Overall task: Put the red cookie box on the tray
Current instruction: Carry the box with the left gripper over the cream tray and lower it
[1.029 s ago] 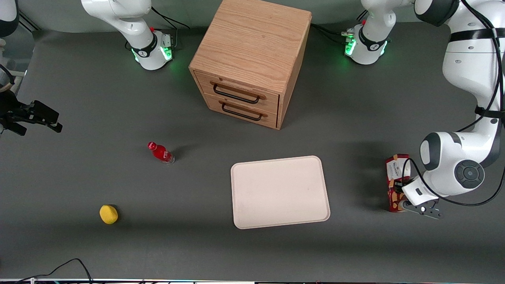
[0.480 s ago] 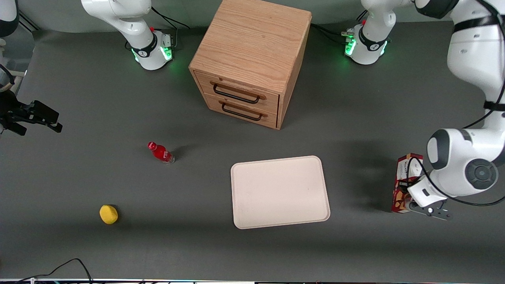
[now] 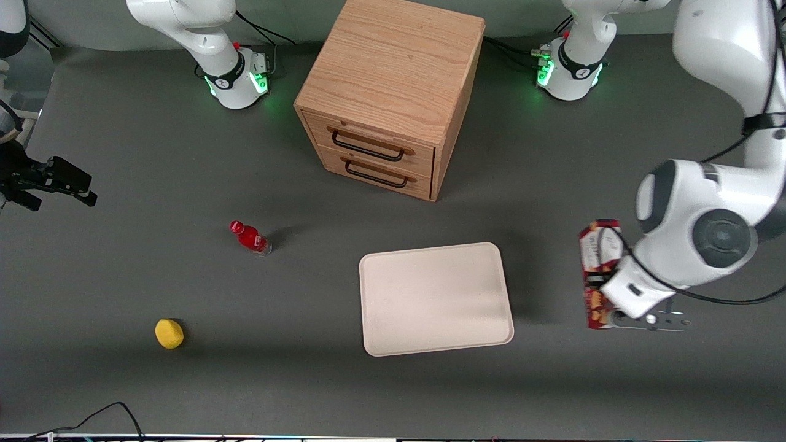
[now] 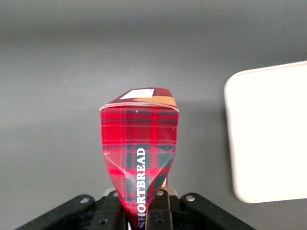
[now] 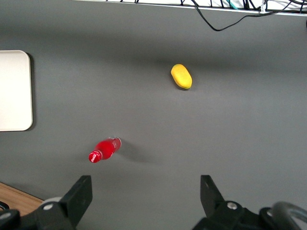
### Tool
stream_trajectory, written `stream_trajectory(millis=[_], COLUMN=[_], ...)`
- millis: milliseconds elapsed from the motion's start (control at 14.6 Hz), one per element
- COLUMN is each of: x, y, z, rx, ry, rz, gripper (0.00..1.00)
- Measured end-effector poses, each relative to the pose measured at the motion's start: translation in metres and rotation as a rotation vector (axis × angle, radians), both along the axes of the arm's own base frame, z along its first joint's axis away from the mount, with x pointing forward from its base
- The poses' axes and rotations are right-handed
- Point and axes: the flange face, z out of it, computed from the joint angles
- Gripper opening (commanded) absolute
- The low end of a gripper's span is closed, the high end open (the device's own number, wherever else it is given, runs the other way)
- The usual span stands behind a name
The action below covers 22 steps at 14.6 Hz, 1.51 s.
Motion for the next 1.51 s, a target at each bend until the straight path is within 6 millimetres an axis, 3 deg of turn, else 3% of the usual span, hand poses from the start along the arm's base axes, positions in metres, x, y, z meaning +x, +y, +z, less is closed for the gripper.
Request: stream_trajectory(millis=[275, 549, 824, 1167, 1235, 1304, 1373, 1510], x=[-0.02, -0.023, -0.014, -0.011, -0.011, -0.01, -0.01, -0.009], y=[-0.083, -0.134, -0.144, -0.148, -0.149, -0.15, -0.15, -0.149], z=[-0.026, -0.086, -0.138, -0.172, -0.172, -0.171, -0.171, -0.17], rx=[-0.016, -0.076, -0.126, -0.148, -0.145, -0.139, -0.137, -0.132], ry=[0.022, 0.002, -0.039, -0.062, -0.07, -0.075, -0.077, -0.083], rz=[0.1, 0.127, 0.129, 0.122, 0.114, 0.107, 0.103, 0.098], gripper=[0.0, 0.0, 0.0, 0.0, 0.04, 0.46, 0.99, 1.0])
